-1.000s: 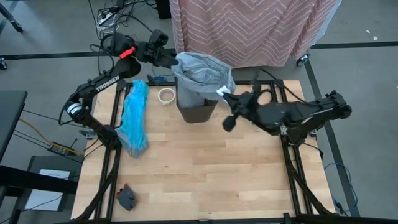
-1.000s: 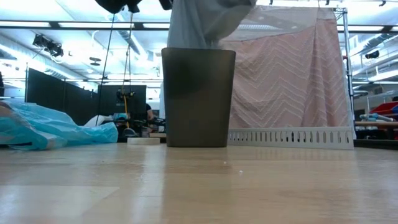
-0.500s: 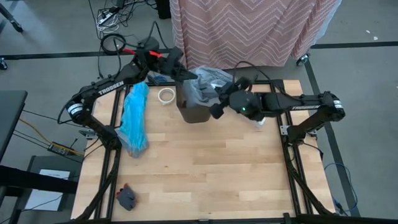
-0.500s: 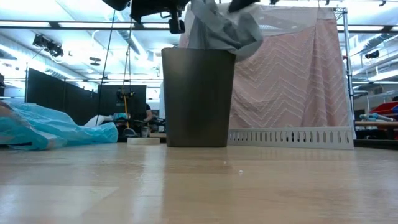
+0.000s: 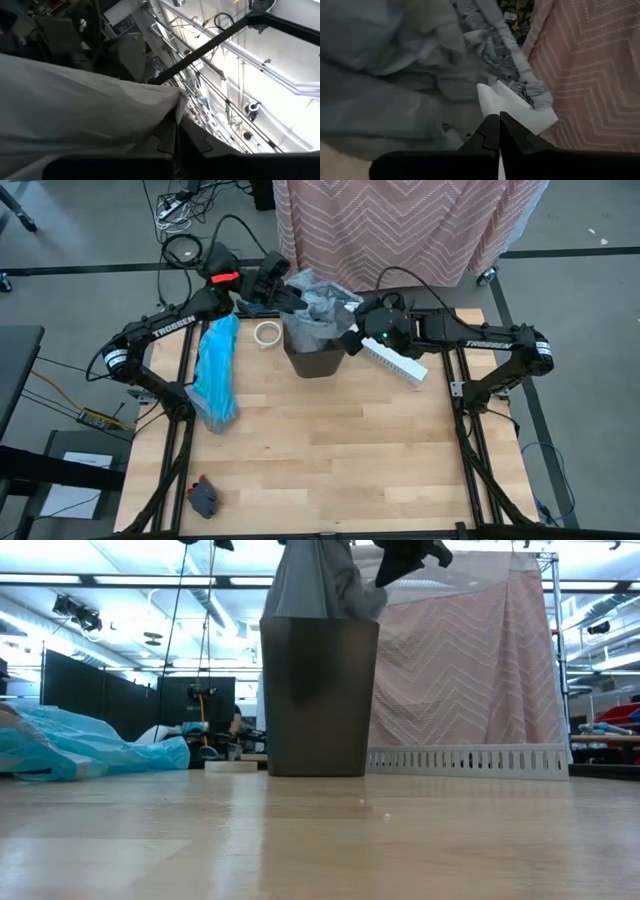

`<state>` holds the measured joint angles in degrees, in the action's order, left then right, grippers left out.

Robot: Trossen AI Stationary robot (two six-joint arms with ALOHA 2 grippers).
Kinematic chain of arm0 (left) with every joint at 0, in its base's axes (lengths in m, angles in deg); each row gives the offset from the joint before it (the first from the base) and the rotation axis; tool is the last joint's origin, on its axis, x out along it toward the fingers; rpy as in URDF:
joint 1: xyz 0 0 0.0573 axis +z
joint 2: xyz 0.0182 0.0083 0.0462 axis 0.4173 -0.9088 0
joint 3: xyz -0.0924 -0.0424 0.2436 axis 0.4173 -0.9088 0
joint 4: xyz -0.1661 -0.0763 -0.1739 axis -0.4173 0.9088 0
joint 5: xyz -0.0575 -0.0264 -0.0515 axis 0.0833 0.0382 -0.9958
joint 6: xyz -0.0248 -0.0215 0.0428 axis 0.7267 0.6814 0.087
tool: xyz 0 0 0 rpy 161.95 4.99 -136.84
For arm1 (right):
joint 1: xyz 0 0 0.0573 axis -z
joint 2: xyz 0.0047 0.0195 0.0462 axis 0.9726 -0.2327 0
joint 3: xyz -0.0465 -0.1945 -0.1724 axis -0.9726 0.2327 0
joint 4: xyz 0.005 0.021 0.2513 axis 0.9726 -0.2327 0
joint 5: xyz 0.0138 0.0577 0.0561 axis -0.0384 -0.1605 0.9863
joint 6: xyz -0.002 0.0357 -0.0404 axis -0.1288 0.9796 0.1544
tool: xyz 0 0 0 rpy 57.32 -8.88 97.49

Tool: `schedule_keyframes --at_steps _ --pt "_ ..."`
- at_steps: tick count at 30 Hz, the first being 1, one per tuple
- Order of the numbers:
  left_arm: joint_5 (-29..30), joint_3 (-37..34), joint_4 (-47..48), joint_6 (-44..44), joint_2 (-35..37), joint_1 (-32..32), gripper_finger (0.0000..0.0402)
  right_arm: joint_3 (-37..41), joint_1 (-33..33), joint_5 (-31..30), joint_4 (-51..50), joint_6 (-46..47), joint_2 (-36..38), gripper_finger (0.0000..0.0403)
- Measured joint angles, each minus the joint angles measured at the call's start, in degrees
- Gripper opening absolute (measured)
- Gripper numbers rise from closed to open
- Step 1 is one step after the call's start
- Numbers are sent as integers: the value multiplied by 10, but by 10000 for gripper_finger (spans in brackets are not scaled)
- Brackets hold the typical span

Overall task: Place trash/remove bag and relplace
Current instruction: Remove the trash bag from the trash bin

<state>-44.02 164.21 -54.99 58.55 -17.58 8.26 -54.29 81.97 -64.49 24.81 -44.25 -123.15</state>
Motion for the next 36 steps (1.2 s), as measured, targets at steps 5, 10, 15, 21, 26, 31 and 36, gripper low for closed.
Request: schedule_keyframes --at_steps 5,10,15,21,26,31,36 --pt "4 0 119 -77 -2 8 11 0 5 0 4 -15 0 0" --pt "14 0 280 -268 -2 35 4 0 3 2 7 -33 2 0" --pt "127 0 388 -411 2 42 3 0 3 20 8 -37 2 0" --pt "302 70 585 -562 6 -20 2 0 4 20 9 -47 2 0" --pt "580 140 753 -692 7 -106 1 0 12 21 9 -63 2 0" --pt "686 164 780 -717 7 -157 8 0 19 30 10 -66 2 0" --pt "755 167 787 -704 7 -211 10 0 20 35 10 -83 0 0"
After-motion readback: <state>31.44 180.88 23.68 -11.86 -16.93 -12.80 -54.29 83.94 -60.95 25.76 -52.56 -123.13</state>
